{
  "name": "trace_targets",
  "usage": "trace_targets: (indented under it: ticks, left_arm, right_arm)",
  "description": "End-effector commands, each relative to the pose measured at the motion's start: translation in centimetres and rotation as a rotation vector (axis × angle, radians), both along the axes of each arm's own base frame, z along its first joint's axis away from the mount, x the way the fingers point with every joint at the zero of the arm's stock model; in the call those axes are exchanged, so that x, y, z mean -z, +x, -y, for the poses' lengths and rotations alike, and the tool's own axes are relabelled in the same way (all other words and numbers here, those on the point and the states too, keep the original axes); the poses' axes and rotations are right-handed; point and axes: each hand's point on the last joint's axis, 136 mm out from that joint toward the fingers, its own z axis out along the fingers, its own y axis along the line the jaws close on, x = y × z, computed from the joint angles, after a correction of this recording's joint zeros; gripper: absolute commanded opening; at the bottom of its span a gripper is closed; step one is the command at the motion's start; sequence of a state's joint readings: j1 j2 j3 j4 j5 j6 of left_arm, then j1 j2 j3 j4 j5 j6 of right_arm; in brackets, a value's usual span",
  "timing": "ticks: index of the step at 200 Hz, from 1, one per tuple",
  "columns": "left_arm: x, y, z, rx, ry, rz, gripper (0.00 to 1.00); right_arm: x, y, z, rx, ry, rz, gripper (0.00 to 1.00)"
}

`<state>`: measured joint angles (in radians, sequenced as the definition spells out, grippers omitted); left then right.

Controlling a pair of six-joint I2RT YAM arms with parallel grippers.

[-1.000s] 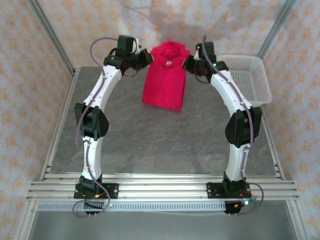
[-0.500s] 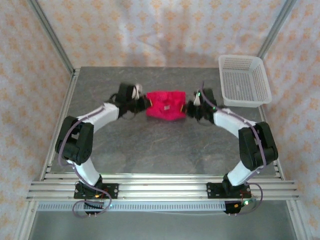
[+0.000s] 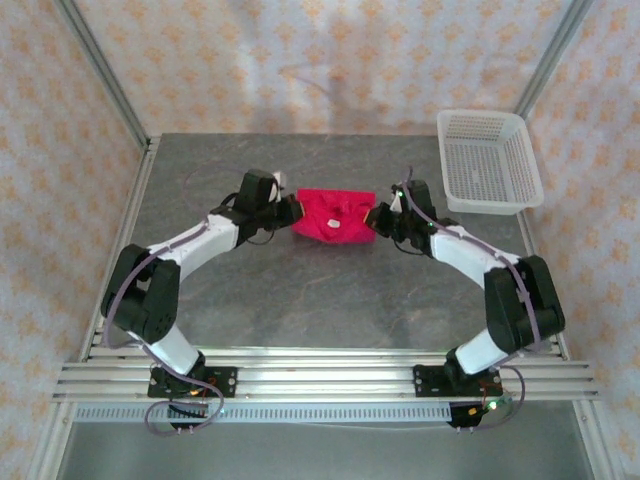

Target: Fold the inside-out t-shirt

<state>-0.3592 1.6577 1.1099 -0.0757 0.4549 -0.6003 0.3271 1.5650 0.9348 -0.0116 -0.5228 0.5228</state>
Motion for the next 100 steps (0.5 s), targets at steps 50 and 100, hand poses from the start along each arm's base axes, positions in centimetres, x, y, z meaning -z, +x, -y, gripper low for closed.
trace_targets:
  ticks: [50,100]
  left_arm:
    - [7.3,7.8,-2.6,-0.012,0.151,-0.15,0.0]
    - [10.0,9.0,-4.3,-0.043,0.159,-0.193,0.0]
  right_arm:
    - [6.4,6.9,2.6,0.056,-0.187,-0.134,0.0]
    - [7.0,9.5,2.2,0.069,-0.198,-0.157,0.0]
